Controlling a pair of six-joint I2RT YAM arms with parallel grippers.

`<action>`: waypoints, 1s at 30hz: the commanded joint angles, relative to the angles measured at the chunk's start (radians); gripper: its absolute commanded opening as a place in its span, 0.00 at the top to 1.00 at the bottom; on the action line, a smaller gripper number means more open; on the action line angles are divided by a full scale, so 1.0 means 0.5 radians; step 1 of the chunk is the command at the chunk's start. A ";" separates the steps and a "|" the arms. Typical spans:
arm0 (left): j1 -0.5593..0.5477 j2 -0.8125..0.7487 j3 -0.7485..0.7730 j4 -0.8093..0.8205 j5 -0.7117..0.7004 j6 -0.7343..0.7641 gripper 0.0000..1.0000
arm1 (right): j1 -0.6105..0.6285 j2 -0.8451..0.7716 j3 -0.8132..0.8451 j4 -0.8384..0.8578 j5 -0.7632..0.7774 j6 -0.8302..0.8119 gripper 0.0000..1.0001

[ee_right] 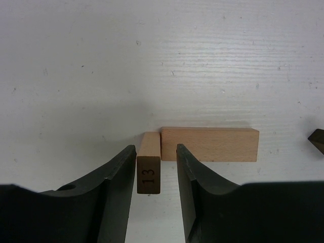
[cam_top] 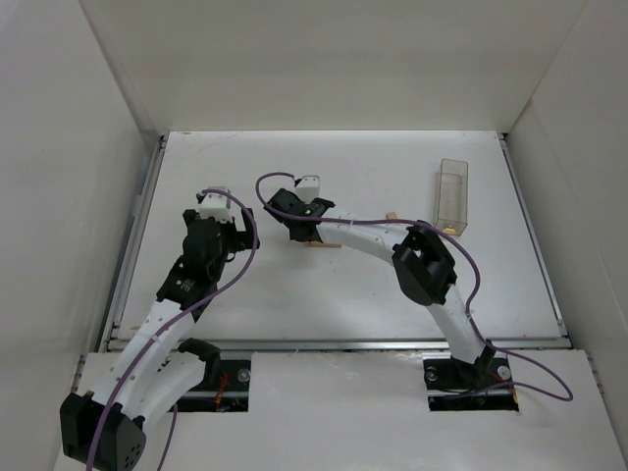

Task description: Build the wood block tower

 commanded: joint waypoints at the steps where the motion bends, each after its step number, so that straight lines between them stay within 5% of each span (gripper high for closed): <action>1: -0.008 -0.041 -0.025 0.073 0.015 -0.022 0.00 | -0.007 -0.002 0.094 -0.018 0.005 0.015 0.56; 30: -0.008 -0.041 -0.025 0.073 0.015 -0.022 0.00 | -0.007 -0.020 0.094 -0.034 0.094 0.051 0.65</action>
